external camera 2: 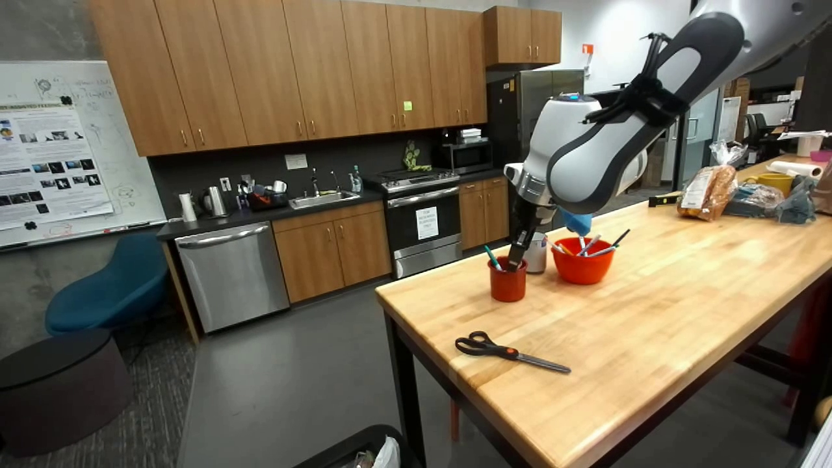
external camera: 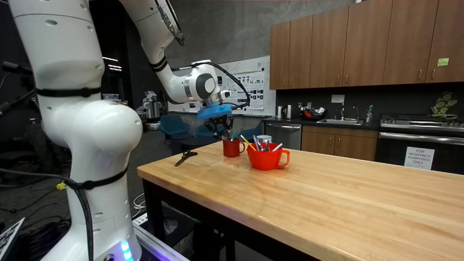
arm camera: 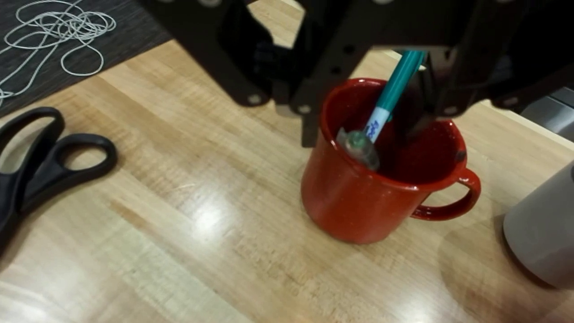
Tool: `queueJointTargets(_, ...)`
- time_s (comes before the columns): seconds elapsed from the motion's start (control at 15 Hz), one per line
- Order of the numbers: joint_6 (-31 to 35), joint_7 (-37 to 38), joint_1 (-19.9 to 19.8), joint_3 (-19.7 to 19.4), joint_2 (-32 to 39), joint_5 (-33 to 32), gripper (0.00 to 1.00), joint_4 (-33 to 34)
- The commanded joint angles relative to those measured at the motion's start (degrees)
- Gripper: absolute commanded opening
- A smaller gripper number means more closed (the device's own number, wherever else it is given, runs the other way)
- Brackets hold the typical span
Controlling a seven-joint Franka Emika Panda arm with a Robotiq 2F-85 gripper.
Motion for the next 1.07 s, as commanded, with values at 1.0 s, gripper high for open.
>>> queueJointTargets(1.0,-10.82,0.72,-1.57,-0.49,-11.30,-1.76,0.05,1.01)
